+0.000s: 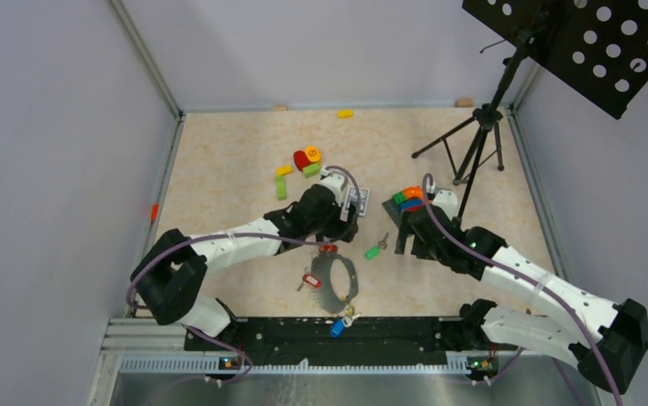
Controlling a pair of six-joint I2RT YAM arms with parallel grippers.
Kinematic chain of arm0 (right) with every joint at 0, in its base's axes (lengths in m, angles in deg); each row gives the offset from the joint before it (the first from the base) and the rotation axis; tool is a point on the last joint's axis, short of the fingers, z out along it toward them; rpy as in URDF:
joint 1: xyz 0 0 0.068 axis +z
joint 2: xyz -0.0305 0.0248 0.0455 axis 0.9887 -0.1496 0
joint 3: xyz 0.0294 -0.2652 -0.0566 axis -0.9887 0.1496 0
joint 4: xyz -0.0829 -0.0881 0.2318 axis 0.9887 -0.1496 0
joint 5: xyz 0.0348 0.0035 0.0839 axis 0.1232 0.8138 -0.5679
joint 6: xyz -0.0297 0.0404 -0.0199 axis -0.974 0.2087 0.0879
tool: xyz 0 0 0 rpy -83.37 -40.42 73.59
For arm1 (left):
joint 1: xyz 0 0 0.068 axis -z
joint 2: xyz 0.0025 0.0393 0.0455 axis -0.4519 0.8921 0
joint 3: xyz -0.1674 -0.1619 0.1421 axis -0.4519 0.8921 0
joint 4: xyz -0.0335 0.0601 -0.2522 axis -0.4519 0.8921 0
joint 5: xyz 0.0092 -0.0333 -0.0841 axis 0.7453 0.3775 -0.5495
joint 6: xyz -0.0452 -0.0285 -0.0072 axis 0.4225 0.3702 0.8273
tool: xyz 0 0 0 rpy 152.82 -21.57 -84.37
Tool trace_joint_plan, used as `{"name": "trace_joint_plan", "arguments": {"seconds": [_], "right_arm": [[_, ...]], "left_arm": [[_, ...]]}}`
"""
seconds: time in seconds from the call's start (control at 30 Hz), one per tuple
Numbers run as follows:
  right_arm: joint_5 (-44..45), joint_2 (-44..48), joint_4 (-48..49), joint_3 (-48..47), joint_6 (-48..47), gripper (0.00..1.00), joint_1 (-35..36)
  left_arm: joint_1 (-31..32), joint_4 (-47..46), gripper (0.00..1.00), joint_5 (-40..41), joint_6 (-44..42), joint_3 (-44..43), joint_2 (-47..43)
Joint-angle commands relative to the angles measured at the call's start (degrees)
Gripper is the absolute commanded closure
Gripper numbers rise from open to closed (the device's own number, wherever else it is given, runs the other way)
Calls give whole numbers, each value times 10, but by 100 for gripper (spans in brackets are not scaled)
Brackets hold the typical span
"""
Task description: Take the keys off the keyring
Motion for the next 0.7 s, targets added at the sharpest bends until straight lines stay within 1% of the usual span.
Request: {"name": "trace_joint_plan", "arguments": {"seconds": [0.0,0.1,0.17,0.33,0.43,0.53,0.67], "right_arm": [[-37,-16,-19,-54,-26,7,-22],[-91,-29,-16,-67,-38,7,-28],[-113,-47,-23,-81,-36,7,-27],[-122,-81,-53,-112,-43,6,-27],[-121,-63,-36,-104,-51,6,-27],[-100,-32,-24,-91,-47,6,-27],[-92,-7,-18,-81,-40,6,-27]], "left_arm": [[-63,146,2,-30,21,-67,-25],[-73,218,2,31,14,-87,-52],[-73,250,2,61,16,-89,-82],[-74,296,2,92,33,-69,-168],[-73,313,2,121,46,-47,-218],[-73,344,2,155,67,-32,-260],[-74,353,2,165,81,-2,-313]]}}
